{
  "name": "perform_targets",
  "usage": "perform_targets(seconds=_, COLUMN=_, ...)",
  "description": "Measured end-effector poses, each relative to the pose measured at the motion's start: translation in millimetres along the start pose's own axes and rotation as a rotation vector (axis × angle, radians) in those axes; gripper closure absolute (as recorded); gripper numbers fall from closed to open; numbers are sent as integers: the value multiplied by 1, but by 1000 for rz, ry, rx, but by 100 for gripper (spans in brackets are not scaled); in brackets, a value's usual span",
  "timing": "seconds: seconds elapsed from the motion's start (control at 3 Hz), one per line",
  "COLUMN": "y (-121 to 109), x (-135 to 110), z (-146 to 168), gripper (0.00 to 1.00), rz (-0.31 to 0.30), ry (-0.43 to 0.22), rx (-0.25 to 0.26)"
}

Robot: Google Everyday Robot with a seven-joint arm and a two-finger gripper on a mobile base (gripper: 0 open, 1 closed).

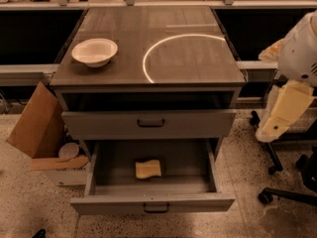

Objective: Pick sponge from middle drawer and place on counter

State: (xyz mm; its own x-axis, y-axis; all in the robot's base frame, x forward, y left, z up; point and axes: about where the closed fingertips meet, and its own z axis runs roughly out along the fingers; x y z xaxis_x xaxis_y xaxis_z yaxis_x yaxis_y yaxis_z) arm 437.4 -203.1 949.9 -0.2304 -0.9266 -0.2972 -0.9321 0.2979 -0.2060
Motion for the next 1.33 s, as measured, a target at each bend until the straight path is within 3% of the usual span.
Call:
perform_targets(seconds=0.67, y=46, x=-23, z=95, gripper=0, rz=91, ry=-173, rx=-138)
perform_targets(seconds=1.0, y=46, x=-23, z=95, gripper=0, rz=91, ry=-173, rx=-138)
perform_targets(seconds=1.33, y=54, x=-21, z=124, gripper=0, rz=141, ry=-184, rx=-137)
